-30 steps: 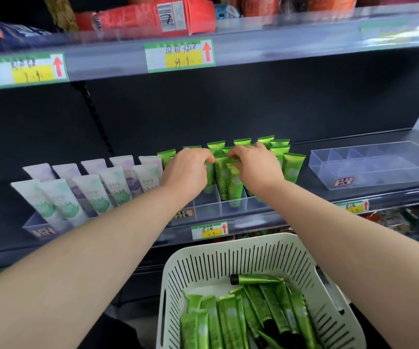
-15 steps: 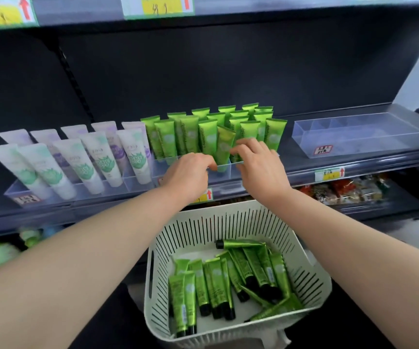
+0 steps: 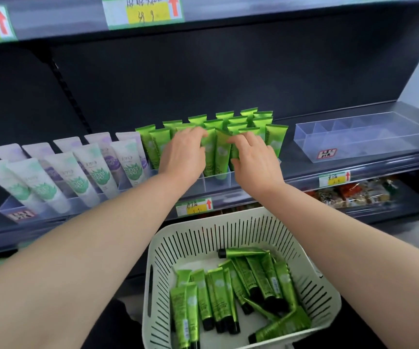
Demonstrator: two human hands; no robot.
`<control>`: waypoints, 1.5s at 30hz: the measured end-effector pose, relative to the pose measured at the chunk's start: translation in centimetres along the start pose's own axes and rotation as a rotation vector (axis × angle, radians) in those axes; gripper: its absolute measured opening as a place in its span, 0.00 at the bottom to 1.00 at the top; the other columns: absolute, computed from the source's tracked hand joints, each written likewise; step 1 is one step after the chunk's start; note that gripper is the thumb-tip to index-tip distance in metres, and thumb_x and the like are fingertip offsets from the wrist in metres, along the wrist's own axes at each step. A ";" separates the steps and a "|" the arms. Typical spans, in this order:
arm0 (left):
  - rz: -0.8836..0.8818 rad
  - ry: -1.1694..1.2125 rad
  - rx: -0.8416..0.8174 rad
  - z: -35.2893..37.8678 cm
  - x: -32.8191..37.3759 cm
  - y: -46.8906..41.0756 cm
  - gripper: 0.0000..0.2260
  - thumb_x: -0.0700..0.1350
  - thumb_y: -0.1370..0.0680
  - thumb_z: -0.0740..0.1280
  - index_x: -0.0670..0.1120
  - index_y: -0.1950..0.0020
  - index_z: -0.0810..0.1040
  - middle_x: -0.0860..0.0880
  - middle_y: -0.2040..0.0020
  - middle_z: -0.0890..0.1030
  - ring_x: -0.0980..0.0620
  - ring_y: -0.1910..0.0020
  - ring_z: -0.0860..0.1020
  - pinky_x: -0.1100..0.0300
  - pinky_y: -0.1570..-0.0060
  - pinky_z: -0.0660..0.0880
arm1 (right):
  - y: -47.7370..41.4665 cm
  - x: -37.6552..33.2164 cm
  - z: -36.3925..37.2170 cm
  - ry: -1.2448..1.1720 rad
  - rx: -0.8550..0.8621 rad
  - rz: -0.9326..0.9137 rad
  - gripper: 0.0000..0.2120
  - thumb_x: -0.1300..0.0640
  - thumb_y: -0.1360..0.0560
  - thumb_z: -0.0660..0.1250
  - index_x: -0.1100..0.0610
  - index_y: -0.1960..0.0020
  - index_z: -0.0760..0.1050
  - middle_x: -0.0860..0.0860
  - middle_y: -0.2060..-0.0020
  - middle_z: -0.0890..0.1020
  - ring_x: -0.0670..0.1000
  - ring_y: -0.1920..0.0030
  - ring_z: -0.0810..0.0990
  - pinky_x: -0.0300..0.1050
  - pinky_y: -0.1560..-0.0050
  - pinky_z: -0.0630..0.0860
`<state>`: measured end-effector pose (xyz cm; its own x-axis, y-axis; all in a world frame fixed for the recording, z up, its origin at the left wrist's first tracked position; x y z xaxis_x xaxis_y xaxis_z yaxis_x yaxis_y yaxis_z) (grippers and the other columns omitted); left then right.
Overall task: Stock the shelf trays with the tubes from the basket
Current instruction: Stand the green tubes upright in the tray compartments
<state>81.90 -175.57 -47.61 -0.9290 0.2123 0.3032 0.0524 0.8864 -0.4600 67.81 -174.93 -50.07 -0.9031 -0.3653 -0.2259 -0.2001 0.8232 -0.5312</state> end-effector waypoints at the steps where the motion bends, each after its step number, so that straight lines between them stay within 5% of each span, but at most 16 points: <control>1: 0.019 0.002 0.002 -0.1 0.4 -0.5 0.16 0.40 0.20 0.64 0.49 0.32 0.74 0.49 0.34 0.75 0.48 0.35 0.73 0.52 0.41 0.72 | 0.2 0.2 0.0 0.008 -0.001 0.002 0.20 0.63 0.26 0.65 0.55 0.35 0.71 0.53 0.41 0.75 0.57 0.42 0.73 0.52 0.52 0.70; 5: 0.104 -0.040 -0.086 0.6 2.3 -2.3 0.17 0.40 0.18 0.60 0.49 0.29 0.71 0.49 0.30 0.73 0.46 0.32 0.69 0.51 0.38 0.68 | 0.9 1.9 -0.3 0.044 -0.012 0.033 0.19 0.63 0.26 0.65 0.54 0.36 0.71 0.52 0.42 0.74 0.56 0.42 0.73 0.51 0.49 0.69; 11: 0.074 -0.080 -0.112 0.7 2.9 -3.7 0.11 0.45 0.19 0.63 0.47 0.39 0.80 0.45 0.42 0.77 0.44 0.40 0.72 0.50 0.47 0.72 | 1.9 3.6 -0.6 0.055 -0.085 0.030 0.17 0.60 0.25 0.65 0.53 0.37 0.72 0.51 0.42 0.75 0.56 0.41 0.72 0.51 0.49 0.69; 14: 0.060 -0.099 -0.101 0.6 3.2 -3.7 0.13 0.45 0.20 0.65 0.47 0.36 0.78 0.45 0.40 0.76 0.44 0.39 0.72 0.50 0.46 0.72 | 2.5 3.9 -0.8 0.040 -0.095 0.015 0.16 0.61 0.25 0.65 0.54 0.37 0.73 0.51 0.42 0.75 0.56 0.41 0.72 0.51 0.49 0.69; 19: 0.116 0.097 -0.010 -0.2 4.7 -1.4 0.11 0.45 0.21 0.66 0.49 0.39 0.79 0.50 0.41 0.77 0.49 0.46 0.76 0.52 0.47 0.75 | 4.4 5.5 -0.4 0.063 -0.146 0.052 0.15 0.63 0.24 0.63 0.54 0.39 0.74 0.52 0.44 0.75 0.56 0.42 0.71 0.51 0.50 0.67; 23: 0.178 0.105 -0.213 3.1 5.6 2.2 0.08 0.44 0.21 0.66 0.50 0.43 0.81 0.54 0.51 0.76 0.52 0.52 0.74 0.55 0.48 0.74 | 7.3 6.4 1.4 0.073 -0.240 0.059 0.15 0.63 0.25 0.62 0.52 0.40 0.75 0.52 0.44 0.75 0.56 0.42 0.72 0.52 0.48 0.69; 32: 0.033 0.027 -0.753 15.3 0.4 10.7 0.09 0.41 0.22 0.67 0.49 0.43 0.81 0.49 0.45 0.82 0.49 0.45 0.79 0.52 0.43 0.76 | 14.4 9.2 9.7 0.073 -0.630 0.190 0.18 0.64 0.27 0.63 0.49 0.41 0.75 0.49 0.43 0.74 0.53 0.39 0.71 0.49 0.44 0.70; 40: -0.105 -0.010 -0.979 22.0 -5.3 16.9 0.08 0.42 0.22 0.66 0.49 0.45 0.81 0.49 0.47 0.81 0.50 0.50 0.79 0.53 0.47 0.77 | 19.6 9.8 18.1 -0.033 -1.015 0.422 0.18 0.65 0.24 0.62 0.53 0.36 0.70 0.54 0.45 0.77 0.55 0.47 0.77 0.50 0.46 0.77; 45: -0.150 -0.011 -1.035 23.5 -7.5 18.8 0.14 0.37 0.22 0.65 0.49 0.38 0.79 0.48 0.40 0.79 0.48 0.42 0.77 0.53 0.41 0.75 | 20.9 8.9 20.7 0.037 -1.099 0.460 0.19 0.58 0.23 0.65 0.57 0.35 0.64 0.58 0.48 0.78 0.59 0.47 0.78 0.51 0.51 0.76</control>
<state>81.31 -170.12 -78.14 -0.9549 0.0719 0.2882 0.2198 0.8237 0.5227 63.44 -169.96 -80.12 -0.9822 0.0591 -0.1785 -0.0567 0.8118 0.5812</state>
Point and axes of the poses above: each hand's wrist, its own y-axis away from the middle knuckle, its own z-axis out of the palm, x = y × z, the point moved 7 cm from there along -y, towards the middle knuckle
